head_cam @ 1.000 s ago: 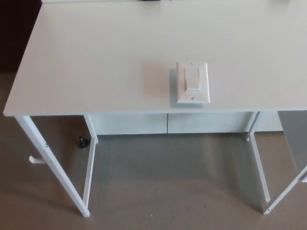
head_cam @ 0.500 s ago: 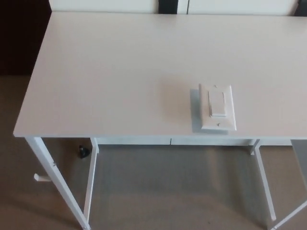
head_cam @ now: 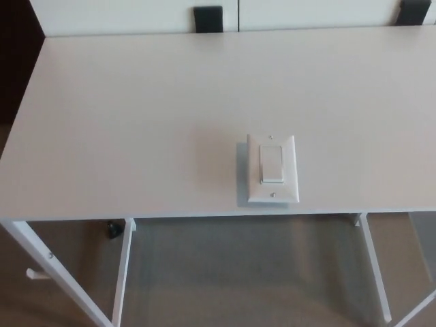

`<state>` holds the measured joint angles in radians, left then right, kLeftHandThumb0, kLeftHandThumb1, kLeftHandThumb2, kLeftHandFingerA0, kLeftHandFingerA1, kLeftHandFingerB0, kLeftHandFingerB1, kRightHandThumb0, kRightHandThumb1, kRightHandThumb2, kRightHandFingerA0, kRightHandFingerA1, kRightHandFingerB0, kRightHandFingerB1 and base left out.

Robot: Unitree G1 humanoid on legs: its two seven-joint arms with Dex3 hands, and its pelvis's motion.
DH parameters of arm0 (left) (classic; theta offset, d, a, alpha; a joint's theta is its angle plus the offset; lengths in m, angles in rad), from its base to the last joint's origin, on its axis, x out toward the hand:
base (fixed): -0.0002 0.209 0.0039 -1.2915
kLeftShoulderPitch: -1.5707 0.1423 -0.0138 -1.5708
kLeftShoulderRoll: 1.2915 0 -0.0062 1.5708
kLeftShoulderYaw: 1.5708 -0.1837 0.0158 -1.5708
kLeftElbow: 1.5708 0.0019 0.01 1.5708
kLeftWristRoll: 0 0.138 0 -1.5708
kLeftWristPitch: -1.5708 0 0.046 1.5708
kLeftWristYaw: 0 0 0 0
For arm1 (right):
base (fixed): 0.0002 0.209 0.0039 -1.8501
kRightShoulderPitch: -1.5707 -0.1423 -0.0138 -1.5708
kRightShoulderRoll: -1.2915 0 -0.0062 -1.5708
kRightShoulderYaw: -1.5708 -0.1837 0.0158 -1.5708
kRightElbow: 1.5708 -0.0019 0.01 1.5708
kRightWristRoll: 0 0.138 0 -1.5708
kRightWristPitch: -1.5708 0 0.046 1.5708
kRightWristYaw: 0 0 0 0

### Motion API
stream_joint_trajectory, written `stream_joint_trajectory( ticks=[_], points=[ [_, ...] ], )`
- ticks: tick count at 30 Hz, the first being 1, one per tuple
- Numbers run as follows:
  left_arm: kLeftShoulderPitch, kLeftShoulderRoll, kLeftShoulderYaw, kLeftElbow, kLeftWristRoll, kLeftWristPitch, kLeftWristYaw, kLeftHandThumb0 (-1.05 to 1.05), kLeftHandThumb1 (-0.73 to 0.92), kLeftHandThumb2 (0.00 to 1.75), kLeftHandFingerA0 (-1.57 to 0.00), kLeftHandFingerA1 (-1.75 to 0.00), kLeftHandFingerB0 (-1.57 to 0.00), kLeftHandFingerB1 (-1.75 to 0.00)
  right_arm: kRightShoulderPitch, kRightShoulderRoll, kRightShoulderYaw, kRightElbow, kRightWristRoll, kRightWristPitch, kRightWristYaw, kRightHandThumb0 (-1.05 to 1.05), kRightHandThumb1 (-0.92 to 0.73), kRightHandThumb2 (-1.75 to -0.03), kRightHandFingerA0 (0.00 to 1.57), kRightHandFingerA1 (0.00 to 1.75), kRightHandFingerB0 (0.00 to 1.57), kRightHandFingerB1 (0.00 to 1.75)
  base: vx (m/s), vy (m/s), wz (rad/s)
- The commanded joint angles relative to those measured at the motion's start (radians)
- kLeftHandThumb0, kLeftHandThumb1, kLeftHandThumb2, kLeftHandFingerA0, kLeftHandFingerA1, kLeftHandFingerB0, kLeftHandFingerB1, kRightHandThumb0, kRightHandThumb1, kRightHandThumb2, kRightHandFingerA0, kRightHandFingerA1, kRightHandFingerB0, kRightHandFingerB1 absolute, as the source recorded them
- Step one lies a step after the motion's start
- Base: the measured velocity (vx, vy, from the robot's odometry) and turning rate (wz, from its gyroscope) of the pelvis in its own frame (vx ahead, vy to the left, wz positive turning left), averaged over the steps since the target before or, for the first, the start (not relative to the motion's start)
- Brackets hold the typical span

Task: The robot walk towards a table in front and then clicks the light switch button using the right hand's index finger

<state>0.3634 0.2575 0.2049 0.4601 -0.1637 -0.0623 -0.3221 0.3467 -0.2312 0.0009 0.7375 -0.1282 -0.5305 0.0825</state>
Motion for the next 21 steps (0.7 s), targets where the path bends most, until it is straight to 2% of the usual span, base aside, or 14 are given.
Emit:
stream_joint_trajectory(
  ticks=[1, 4, 5, 6, 7, 15, 16, 18, 19, 20, 21],
  points=[
    [-0.026, 0.023, -0.018, 0.017, 0.032, -0.01, -0.006, -0.14, 0.55, 0.56, -0.56, -0.47, -0.55, -0.42, -0.016, -0.011, 0.004, 0.002, -0.018, 0.002, -0.024, -0.53, -0.63, -0.58, 0.66, 0.68, 0.42, 0.49, -0.02, 0.11, -0.01],
    [-0.041, 0.021, -0.032, 0.018, 0.03, 0.001, -0.009, -0.14, 0.54, 0.56, -0.58, -0.48, -0.56, -0.42, -0.033, -0.025, 0.005, 0.0, -0.033, 0.011, -0.036, -0.52, -0.63, -0.59, 0.66, 0.7, 0.44, 0.5, 0.03, 0.134, 0.17],
    [-0.035, 0.024, -0.037, 0.003, 0.031, 0.01, -0.013, -0.14, 0.55, 0.56, -0.59, -0.48, -0.55, -0.41, -0.037, -0.026, 0.006, 0.0, -0.038, 0.008, -0.04, -0.54, -0.47, -0.87, 0.64, 0.75, 0.41, 0.6, 0.13, 0.135, 0.02],
    [-0.033, 0.026, -0.039, -0.003, 0.03, 0.014, -0.015, -0.14, 0.55, 0.56, -0.59, -0.48, -0.55, -0.41, -0.038, -0.025, 0.006, 0.0, -0.04, 0.007, -0.042, -0.54, -0.47, -0.87, 0.64, 0.75, 0.41, 0.6, 0.02, 0.072, 0.16],
    [-0.028, 0.03, -0.041, -0.002, 0.031, 0.01, -0.022, -0.14, 0.55, 0.56, -0.59, -0.48, -0.55, -0.41, -0.04, -0.028, 0.01, 0.0, -0.047, 0.01, -0.045, -0.54, -0.63, -0.58, 0.68, 0.71, 0.45, 0.5, 0.0, 0.0, 0.0],
    [-0.031, 0.049, -0.06, -0.025, 0.041, 0.032, -0.036, -0.15, 0.55, 0.56, -0.58, -0.47, -0.55, -0.41, -0.057, -0.033, 0.023, -0.005, -0.065, 0.013, -0.065, -0.56, -0.63, -0.59, 0.67, 0.71, 0.44, 0.51, 0.04, -0.011, 0.06],
    [-0.027, 0.052, -0.061, -0.027, 0.041, 0.03, -0.04, -0.16, 0.54, 0.56, -0.57, -0.47, -0.55, -0.41, -0.055, -0.033, 0.024, -0.008, -0.064, 0.013, -0.062, -0.57, -0.47, -0.89, 0.61, 0.73, 0.39, 0.6, 0.0, 0.0, 0.0],
    [-0.028, 0.056, -0.063, -0.023, 0.046, 0.027, -0.038, -0.17, 0.54, 0.56, -0.58, -0.46, -0.55, -0.41, -0.053, -0.033, 0.027, -0.021, -0.06, 0.023, -0.053, -0.57, -0.47, -0.89, 0.61, 0.73, 0.39, 0.59, 0.0, 0.0, 0.0],
    [-0.026, 0.057, -0.063, -0.028, 0.045, 0.03, -0.038, -0.17, 0.54, 0.56, -0.58, -0.47, -0.55, -0.41, -0.055, -0.036, 0.031, -0.023, -0.068, 0.022, -0.056, -0.56, -0.64, -0.58, 0.66, 0.68, 0.44, 0.5, 0.0, 0.0, 0.0],
    [-0.026, 0.058, -0.064, -0.03, 0.047, 0.031, -0.037, -0.16, 0.54, 0.56, -0.59, -0.47, -0.55, -0.41, -0.056, -0.036, 0.033, -0.024, -0.071, 0.02, -0.059, -0.57, -0.48, -0.89, 0.61, 0.73, 0.4, 0.6, 0.0, 0.0, 0.0],
    [-0.028, 0.06, -0.064, -0.03, 0.05, 0.031, -0.036, -0.16, 0.54, 0.56, -0.59, -0.47, -0.55, -0.41, -0.057, -0.034, 0.034, -0.022, -0.071, 0.017, -0.061, -0.57, -0.48, -0.89, 0.61, 0.73, 0.4, 0.6, 0.0, 0.0, 0.0]
  ],
)
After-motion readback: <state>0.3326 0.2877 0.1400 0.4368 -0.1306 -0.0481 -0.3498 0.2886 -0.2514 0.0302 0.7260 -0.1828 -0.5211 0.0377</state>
